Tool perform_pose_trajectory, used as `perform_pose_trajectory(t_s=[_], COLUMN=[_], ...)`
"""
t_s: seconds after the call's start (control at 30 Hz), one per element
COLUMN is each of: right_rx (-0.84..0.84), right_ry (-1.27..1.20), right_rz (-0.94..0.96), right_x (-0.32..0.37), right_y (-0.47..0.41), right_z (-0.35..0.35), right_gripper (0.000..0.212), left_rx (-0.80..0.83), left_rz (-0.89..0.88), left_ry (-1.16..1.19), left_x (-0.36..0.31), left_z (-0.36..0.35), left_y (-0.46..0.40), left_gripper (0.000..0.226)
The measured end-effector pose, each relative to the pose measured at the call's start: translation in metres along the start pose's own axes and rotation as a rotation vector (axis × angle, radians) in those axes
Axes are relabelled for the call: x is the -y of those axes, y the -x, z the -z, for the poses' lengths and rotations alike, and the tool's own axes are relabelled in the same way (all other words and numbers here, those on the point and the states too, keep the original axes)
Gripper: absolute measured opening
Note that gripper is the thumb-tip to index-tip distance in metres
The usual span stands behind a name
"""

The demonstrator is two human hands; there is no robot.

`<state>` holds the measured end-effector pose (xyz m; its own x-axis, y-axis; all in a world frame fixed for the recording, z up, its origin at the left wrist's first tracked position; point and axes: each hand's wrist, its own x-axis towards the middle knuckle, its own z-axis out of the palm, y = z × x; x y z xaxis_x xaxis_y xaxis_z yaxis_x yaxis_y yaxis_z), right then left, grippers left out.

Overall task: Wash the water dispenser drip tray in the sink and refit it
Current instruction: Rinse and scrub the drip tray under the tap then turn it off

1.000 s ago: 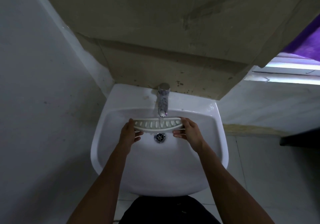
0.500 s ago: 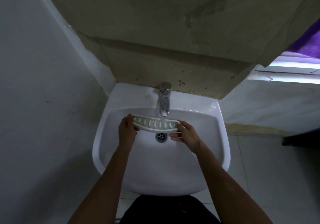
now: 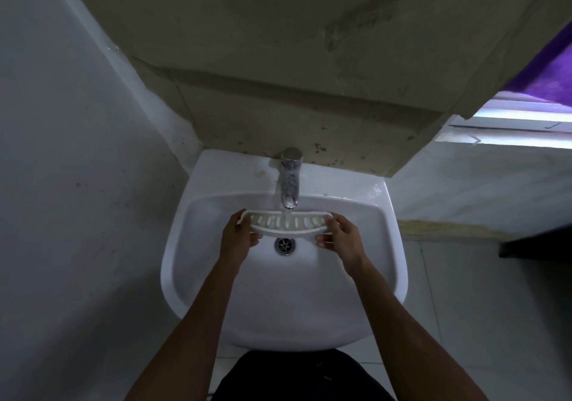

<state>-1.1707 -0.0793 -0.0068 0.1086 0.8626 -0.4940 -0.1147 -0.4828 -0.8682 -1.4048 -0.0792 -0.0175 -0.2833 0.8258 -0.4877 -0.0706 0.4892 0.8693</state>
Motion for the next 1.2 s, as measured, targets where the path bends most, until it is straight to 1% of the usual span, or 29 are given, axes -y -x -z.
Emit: perform_pose_trajectory(t_s=[0.2, 0.3, 0.4, 0.67, 0.77, 0.87, 0.93, 1.03, 1.1, 1.2], right_rx=[-0.157, -0.222, -0.241, -0.198, -0.183, -0.154, -0.111, -0.003, 0.042, 0.055], right_ry=[0.103, 0.111, 0.105, 0.09, 0.079, 0.061, 0.037, 0.023, 0.041, 0.052], right_rz=[0.177, 0.204, 0.202, 0.131, 0.121, 0.093, 0.034, -0.057, -0.07, -0.07], right_x=[0.004, 0.006, 0.006, 0.0, -0.002, -0.002, -0.003, -0.006, -0.007, -0.007], right_y=[0.0, -0.001, -0.001, -0.001, -0.001, 0.0, 0.0, 0.0, 0.001, 0.003], right_z=[0.009, 0.012, 0.013, 0.011, 0.011, 0.011, 0.011, 0.014, 0.016, 0.016], right_gripper=[0.024, 0.024, 0.024, 0.023, 0.022, 0.023, 0.024, 0.033, 0.033, 0.037], left_rx=[0.07, 0.094, 0.096, 0.072, 0.058, 0.086, 0.115, 0.145, 0.158, 0.166], left_rz=[0.047, 0.064, 0.047, 0.059, 0.034, 0.003, 0.01, 0.041, 0.06, 0.071], left_ry=[0.055, 0.041, 0.04, 0.017, -0.048, -0.12, -0.151, -0.154, -0.138, -0.15], left_x=[0.006, 0.006, 0.002, -0.002, -0.003, -0.002, -0.002, -0.004, -0.005, -0.005], left_z=[-0.008, -0.009, -0.011, -0.004, -0.001, 0.001, 0.002, 0.006, 0.01, 0.014], left_y=[0.003, 0.004, 0.007, 0.004, 0.006, 0.009, 0.011, 0.013, 0.015, 0.016], left_gripper=[0.032, 0.033, 0.03, 0.022, 0.021, 0.021, 0.023, 0.022, 0.022, 0.023])
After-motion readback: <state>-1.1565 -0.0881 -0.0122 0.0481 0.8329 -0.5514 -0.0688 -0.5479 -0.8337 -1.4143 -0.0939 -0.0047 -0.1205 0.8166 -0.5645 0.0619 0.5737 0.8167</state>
